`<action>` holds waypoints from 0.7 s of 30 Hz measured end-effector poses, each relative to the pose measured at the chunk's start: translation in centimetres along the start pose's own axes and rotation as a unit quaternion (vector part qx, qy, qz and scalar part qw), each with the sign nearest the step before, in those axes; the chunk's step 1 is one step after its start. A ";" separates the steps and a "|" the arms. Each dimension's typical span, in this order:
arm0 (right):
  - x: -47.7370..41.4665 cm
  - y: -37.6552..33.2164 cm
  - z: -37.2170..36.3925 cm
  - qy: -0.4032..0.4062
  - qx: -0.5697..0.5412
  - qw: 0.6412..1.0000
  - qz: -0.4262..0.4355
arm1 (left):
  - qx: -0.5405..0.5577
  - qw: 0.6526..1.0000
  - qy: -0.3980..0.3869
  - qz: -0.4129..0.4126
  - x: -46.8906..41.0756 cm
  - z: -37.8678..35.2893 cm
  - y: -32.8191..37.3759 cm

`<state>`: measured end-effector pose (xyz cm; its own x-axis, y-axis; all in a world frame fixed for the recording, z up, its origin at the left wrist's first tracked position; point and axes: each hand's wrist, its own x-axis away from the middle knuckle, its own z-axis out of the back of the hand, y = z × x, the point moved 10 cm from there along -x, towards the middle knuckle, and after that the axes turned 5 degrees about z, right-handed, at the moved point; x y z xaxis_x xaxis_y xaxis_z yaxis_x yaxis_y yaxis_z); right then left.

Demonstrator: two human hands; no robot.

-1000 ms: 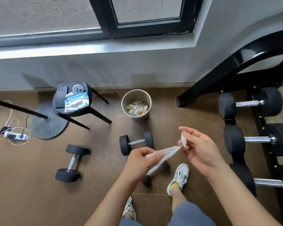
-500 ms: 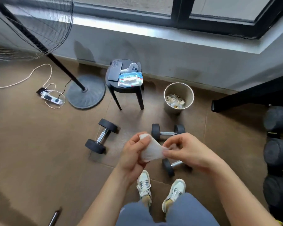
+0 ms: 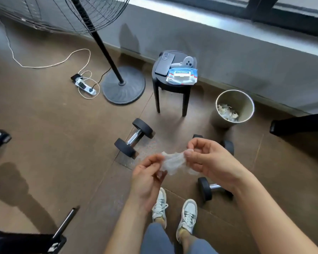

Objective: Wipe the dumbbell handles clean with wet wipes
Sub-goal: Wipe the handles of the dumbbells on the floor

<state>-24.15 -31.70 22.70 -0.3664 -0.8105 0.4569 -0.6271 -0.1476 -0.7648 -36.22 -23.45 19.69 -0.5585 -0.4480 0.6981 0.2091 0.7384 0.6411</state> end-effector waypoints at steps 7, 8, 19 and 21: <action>-6.3 6.0 -1.2 0.112 0.016 0.993 0.034 | -0.268 0.960 -0.083 -0.015 -5.3 5.8 -1.3; -7.7 7.6 -1.5 0.124 0.032 0.991 0.033 | -0.279 0.956 -0.089 -0.008 -6.8 7.1 -1.7; -26.1 31.6 0.0 0.165 0.070 0.978 -0.108 | -0.248 0.964 -0.080 0.049 -28.6 23.4 -7.6; -28.8 34.3 2.4 0.199 0.114 0.968 -0.104 | -0.296 0.948 -0.103 0.049 -32.7 24.8 -9.6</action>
<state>-33.44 -14.79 -17.74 -0.5126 -0.4743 0.7157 -0.5644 -0.4420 -0.6972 -39.85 -3.40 -17.16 -0.6447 -0.2392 0.7261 0.6487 0.3313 0.6851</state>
